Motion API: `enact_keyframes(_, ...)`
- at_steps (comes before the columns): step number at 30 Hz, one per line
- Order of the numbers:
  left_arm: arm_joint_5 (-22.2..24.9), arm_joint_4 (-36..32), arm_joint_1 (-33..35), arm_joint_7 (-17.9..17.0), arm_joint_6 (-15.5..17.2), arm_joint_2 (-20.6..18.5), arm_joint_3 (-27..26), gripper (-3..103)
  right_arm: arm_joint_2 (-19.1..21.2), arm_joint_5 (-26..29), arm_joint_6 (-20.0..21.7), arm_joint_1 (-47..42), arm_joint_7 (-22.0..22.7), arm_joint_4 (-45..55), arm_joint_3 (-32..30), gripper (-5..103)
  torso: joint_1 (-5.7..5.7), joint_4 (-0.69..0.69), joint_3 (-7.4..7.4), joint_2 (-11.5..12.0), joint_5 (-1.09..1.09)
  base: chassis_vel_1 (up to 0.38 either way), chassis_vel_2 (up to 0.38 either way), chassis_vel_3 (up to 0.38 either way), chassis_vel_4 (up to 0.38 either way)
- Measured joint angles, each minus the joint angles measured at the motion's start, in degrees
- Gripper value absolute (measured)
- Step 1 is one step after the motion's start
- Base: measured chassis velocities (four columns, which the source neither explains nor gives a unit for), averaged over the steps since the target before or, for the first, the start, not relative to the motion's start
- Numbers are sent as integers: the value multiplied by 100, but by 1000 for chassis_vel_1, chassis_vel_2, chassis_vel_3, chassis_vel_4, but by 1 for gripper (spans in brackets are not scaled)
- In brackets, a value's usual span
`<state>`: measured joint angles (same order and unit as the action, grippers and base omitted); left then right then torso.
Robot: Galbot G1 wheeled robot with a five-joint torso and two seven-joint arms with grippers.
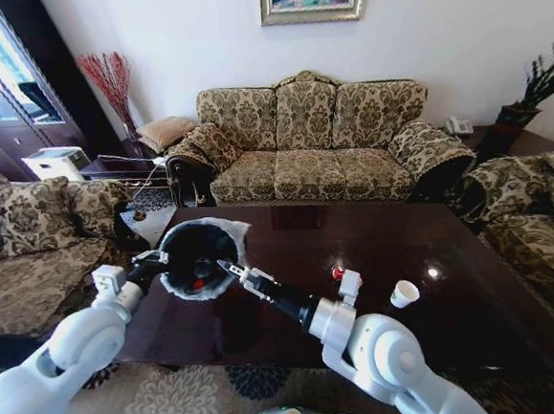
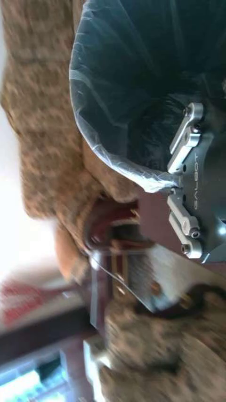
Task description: Move to the front of the table and place the trash on the table into the trash bin.
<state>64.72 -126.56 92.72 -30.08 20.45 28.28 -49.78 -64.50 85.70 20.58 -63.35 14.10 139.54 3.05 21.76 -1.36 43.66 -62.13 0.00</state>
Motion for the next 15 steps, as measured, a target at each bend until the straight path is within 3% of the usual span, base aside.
enact_keyframes(2, 365, 38, -52, -290, 224, -23, -98, 0, 98, -1258, -184, -61, -676, -79, -122, 100, -1, 3, 0, 0, 0, 0, 0, 0, 0)
enact_keyframes(3, 365, 38, -52, -290, 224, -23, -98, 0, 98, -1258, -184, -61, -676, -79, -122, 100, -1, 3, 0, 0, 0, 0, 0, 0, 0)
enact_keyframes(6, 635, 59, -72, -492, 391, -25, -203, 0, 166, -2899, -661, -81, -1159, -385, -357, 100, 0, 1, 0, 0, 0, 0, 0, 0, 0)
enact_keyframes(7, 635, 59, -72, -492, 391, -25, -203, 0, 166, -2899, -661, -81, -1159, -385, -357, 100, 0, 1, 0, 0, 0, 0, 0, 0, 0)
enact_keyframes(8, 751, 40, -73, -560, 478, -25, -250, 0, 184, -3779, -1014, -109, -1222, -638, -477, 100, 0, 1, 0, 0, 0, 0, 0, 0, 0)
enact_keyframes(9, 781, 31, -73, -573, 501, -25, -262, 0, 190, -4019, -1106, -120, -1227, -706, -517, 100, 0, 1, 0, 0, 1, 0, 0, 0, 0)
enact_keyframes(10, 912, -9, -69, -629, 594, -48, -307, 0, 212, -4919, -1401, -191, -1230, -1001, -716, 100, 0, 1, 0, 0, 0, 0, 0, 0, 0)
enact_keyframes(11, 912, -9, -69, -629, 594, -48, -307, 0, 212, -4919, -1401, -191, -1230, -1001, -716, 100, 0, 1, 0, 0, 0, 0, 0, 0, 0)
enact_keyframes(13, 1112, -61, -79, -706, 690, -116, -397, 0, 245, -5755, -1671, -340, -1187, -1320, -988, 100, 0, 1, 0, 0, 1, 0, 0, 0, 0)
enact_keyframes(15, 1234, -89, -106, -747, 727, -158, -453, 0, 249, -6006, -1720, -437, -1133, -1441, -1144, 100, 0, 2, 0, 0, 1, 0, 0, 0, 0)
